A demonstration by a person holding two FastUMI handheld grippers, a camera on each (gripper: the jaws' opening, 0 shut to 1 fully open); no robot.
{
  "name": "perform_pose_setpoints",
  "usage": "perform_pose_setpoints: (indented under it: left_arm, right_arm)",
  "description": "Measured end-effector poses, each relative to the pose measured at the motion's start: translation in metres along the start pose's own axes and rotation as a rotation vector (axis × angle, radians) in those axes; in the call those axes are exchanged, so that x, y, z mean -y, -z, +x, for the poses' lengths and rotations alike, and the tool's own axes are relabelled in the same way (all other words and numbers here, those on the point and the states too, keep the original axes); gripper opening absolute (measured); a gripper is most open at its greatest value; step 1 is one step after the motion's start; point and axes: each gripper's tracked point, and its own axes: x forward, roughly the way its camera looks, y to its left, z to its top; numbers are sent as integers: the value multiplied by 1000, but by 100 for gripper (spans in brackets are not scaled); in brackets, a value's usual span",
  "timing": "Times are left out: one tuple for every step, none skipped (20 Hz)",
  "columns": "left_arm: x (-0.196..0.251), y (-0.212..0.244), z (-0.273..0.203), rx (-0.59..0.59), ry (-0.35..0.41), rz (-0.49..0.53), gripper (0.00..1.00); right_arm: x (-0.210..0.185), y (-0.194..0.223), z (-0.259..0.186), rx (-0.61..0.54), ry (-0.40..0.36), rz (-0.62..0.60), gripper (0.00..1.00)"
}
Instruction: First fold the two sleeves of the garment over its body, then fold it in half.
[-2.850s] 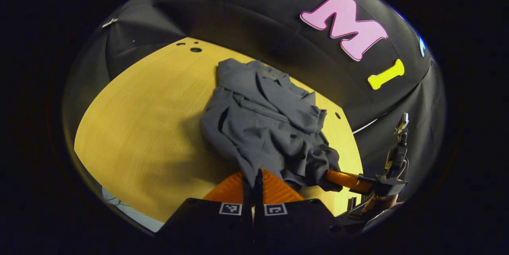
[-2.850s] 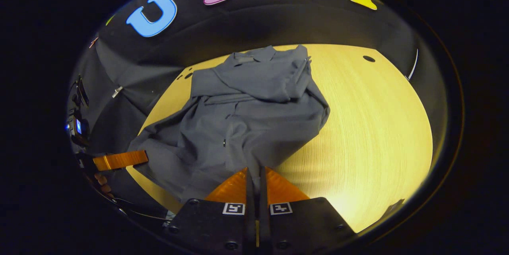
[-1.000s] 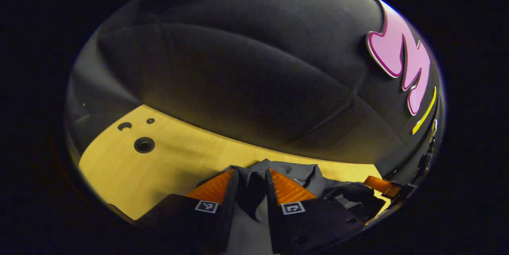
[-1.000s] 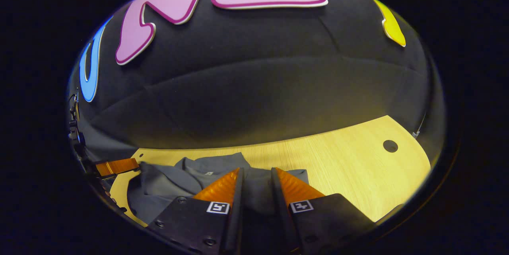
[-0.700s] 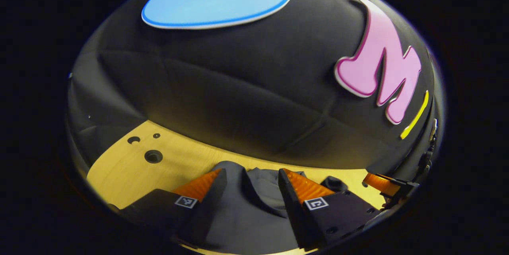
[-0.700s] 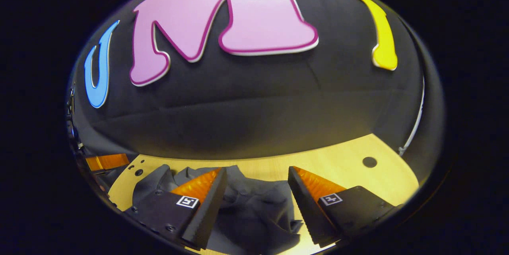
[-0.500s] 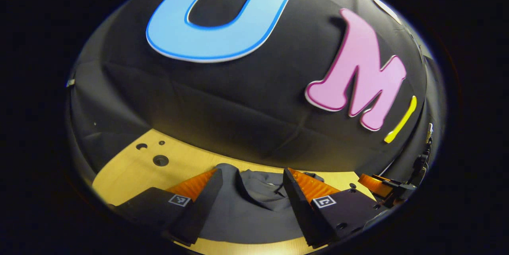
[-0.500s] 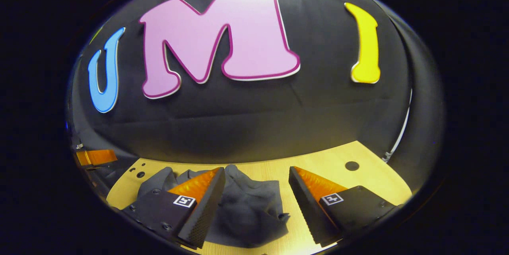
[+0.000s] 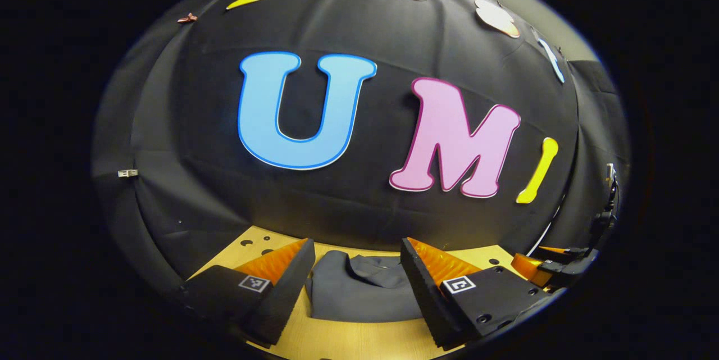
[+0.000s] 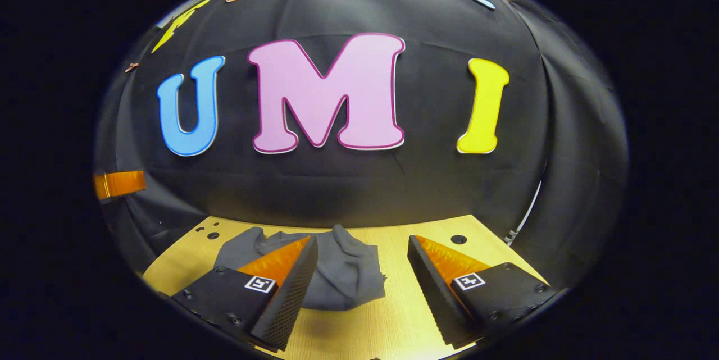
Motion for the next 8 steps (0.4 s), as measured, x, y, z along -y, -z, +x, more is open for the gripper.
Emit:
perform_pose_setpoints:
  left_arm:
    - [-1,3,-14,-3,0,-5,96]
    - [-2,6,-29,-7,-7,-11,96]
    - [-5,11,-42,-9,-13,-19,96]
    - [-5,15,-56,-8,-19,-25,96]
    - [-7,18,-67,-3,-27,-26,96]
    - [-8,21,-80,3,-36,-22,96]
    - [-10,27,-92,11,-48,-17,96]
    - [-11,31,-104,15,-57,-15,96]
  right_arm:
    - [-2,-2,-13,11,-4,-5,98]
    - [-3,-4,-26,19,-9,-13,99]
    - [-5,-5,-38,25,-14,-17,99]
    - [-7,-8,-51,37,-20,-18,99]
    - [-9,-10,-63,46,-24,-17,100]
    - [-10,-9,-76,49,-33,-19,99]
    - [-13,-8,-86,50,-38,-23,99]
    - [-14,-5,-97,46,-42,-24,99]
